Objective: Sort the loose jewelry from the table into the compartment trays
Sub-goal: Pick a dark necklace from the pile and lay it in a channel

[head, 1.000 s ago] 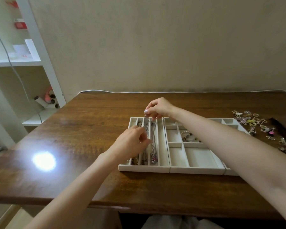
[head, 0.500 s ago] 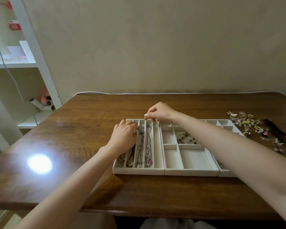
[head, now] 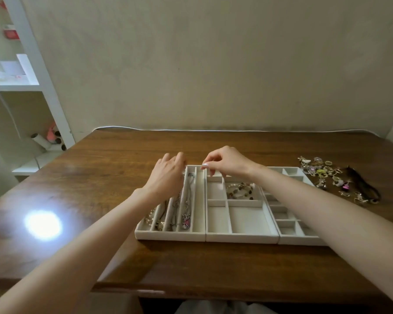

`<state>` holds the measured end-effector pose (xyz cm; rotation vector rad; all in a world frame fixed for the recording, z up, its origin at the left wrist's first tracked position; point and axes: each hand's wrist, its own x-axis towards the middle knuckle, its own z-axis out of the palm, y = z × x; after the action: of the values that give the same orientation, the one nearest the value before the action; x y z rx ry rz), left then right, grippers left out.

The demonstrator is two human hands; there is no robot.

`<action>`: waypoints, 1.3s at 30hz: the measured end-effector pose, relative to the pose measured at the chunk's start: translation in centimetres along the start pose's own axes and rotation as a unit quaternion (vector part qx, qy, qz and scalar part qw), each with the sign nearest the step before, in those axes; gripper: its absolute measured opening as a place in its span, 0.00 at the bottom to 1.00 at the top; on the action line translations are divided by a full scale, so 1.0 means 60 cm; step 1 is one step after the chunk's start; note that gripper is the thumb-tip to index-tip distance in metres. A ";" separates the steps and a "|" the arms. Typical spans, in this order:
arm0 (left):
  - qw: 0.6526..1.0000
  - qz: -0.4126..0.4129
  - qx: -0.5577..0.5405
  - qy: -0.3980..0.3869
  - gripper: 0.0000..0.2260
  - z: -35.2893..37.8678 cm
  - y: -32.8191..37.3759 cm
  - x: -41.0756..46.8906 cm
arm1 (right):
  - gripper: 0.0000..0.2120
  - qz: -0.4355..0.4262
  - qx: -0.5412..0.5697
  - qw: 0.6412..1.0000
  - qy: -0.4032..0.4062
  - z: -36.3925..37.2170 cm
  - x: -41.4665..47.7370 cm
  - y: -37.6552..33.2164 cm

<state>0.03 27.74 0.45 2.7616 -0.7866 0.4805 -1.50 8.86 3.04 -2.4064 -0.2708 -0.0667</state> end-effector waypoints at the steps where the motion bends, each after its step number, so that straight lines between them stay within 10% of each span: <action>1: 0.999 0.003 -0.022 0.024 0.13 -0.004 0.013 0.006 | 0.07 0.001 0.002 1.000 0.005 -0.011 -0.010 0.006; 13: 0.966 0.070 -0.240 -0.063 0.11 0.061 0.258 0.097 | 0.06 0.133 -0.018 0.984 0.115 -0.174 -0.189 0.159; 25: 0.970 0.121 -0.185 -0.101 0.10 0.115 0.404 0.175 | 0.05 0.257 -0.062 0.934 0.241 -0.275 -0.316 0.308; 32: 0.962 0.172 -0.192 -0.087 0.08 0.125 0.445 0.179 | 0.21 0.310 -0.084 0.941 0.103 -0.297 -0.315 0.333; 39: 0.949 0.215 -0.214 -0.090 0.07 0.126 0.478 0.165 | 0.09 0.291 -0.164 0.939 0.084 -0.296 -0.315 0.340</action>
<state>-5.75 -2.98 0.83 2.2479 -1.3674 0.1045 -15.18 -21.09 0.84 -2.6899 0.5776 -0.0470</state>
